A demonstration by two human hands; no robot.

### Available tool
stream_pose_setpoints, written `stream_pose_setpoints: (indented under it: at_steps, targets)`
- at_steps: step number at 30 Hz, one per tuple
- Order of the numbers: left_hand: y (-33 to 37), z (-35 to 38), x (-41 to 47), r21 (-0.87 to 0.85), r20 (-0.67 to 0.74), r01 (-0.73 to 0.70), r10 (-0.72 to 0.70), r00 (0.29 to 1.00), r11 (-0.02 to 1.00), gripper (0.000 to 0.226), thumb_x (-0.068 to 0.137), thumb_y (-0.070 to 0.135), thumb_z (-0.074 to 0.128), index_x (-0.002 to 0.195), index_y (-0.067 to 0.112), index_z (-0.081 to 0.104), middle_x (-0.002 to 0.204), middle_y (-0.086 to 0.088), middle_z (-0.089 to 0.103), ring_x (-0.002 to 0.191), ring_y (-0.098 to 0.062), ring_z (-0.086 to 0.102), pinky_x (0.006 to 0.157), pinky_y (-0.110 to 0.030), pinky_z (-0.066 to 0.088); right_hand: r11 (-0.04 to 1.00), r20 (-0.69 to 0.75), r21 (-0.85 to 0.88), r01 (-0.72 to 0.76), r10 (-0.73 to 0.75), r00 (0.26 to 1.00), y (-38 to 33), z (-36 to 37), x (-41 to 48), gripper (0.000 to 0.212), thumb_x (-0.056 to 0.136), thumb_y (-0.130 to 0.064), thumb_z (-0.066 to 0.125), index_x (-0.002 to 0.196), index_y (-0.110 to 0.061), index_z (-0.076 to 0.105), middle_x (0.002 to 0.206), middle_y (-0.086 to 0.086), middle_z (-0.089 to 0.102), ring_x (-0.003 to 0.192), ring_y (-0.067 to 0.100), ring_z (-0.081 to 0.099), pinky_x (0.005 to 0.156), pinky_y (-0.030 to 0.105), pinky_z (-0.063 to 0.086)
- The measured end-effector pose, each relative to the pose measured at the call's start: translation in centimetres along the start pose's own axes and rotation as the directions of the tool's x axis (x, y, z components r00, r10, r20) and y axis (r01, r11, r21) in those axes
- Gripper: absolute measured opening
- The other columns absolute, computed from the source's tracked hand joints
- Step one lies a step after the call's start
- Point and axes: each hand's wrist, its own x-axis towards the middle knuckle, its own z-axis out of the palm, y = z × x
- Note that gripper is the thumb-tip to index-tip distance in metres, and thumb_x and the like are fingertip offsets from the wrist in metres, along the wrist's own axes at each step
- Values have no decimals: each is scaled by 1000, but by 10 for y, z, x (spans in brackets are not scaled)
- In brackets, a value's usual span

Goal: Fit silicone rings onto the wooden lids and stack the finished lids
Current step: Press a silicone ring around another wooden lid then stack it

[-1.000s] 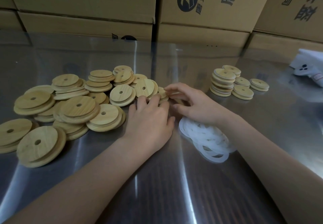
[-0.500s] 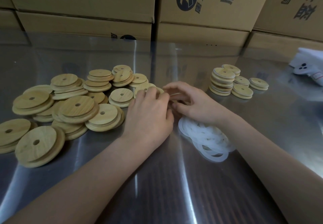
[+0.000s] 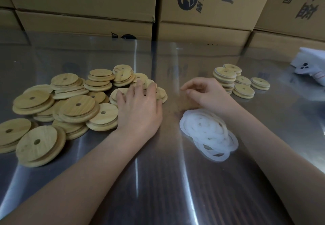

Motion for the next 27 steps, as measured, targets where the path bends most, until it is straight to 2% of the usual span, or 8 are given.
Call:
stream_pose_setpoints:
  at_steps: [3,5,8,11,13,16,21,27]
  targets:
    - [0,1,0,44,28,-9,8,1000,999,42,102,34,35,143,22,34,154,-10,34,136,-32,39,111,-56,23,1000,141,-19,-16,19,990,-5,-7,-4,20,92,-20,62,86,-33,75,86,-14,73,81,-4,64,69,7,45]
    - [0,0,-1,60,23,-12,11,1000,998,41,102,30,37,142,21,35,152,-8,36,133,-31,43,110,-56,25,1000,221,-22,-22,27,975,-8,-10,-7,19,91,-19,63,84,-30,77,83,-16,72,82,-4,64,70,6,45]
    - [0,-2,-1,43,-6,-17,17,1000,999,37,100,24,42,137,21,38,137,-7,47,122,-32,50,107,-56,29,999,314,-3,-54,52,948,-11,-15,-8,16,89,-16,66,81,-23,78,82,-10,74,79,0,66,68,11,48]
    - [0,-3,-1,38,-10,-12,12,1000,999,36,100,24,44,136,19,43,130,-8,47,120,-32,47,106,-52,31,996,391,-4,-84,79,917,-10,-20,-9,10,87,-16,70,81,-20,78,88,-2,73,83,8,68,72,19,50]
    - [-1,-4,-1,33,-6,-19,19,1000,999,33,100,26,45,132,17,47,129,-9,45,119,-32,45,105,-51,32,995,431,-21,-94,94,897,-10,-22,-9,7,85,-17,73,81,-20,78,89,-4,71,82,9,66,73,21,50]
    - [-2,-6,-1,-2,-20,-31,31,999,1000,32,98,29,49,128,16,51,128,-9,44,119,-31,44,105,-49,32,994,469,-61,-94,112,876,-9,-26,-8,7,83,-18,75,82,-23,79,86,-11,68,76,3,64,69,17,48]
    - [-1,-7,-1,-61,4,-32,32,999,998,27,97,27,54,120,16,47,141,-8,41,130,-31,42,110,-54,28,992,478,-81,-101,127,869,-7,-29,-7,8,80,-15,78,85,-21,80,84,-14,68,73,-2,62,66,11,46]
    - [-1,-10,0,-139,-14,-17,15,1000,990,17,97,16,53,112,13,45,118,-7,54,105,-32,54,97,-49,38,992,473,-80,-100,126,872,-7,-30,-7,6,81,-10,77,84,-14,75,76,-15,70,69,-4,63,63,9,46]
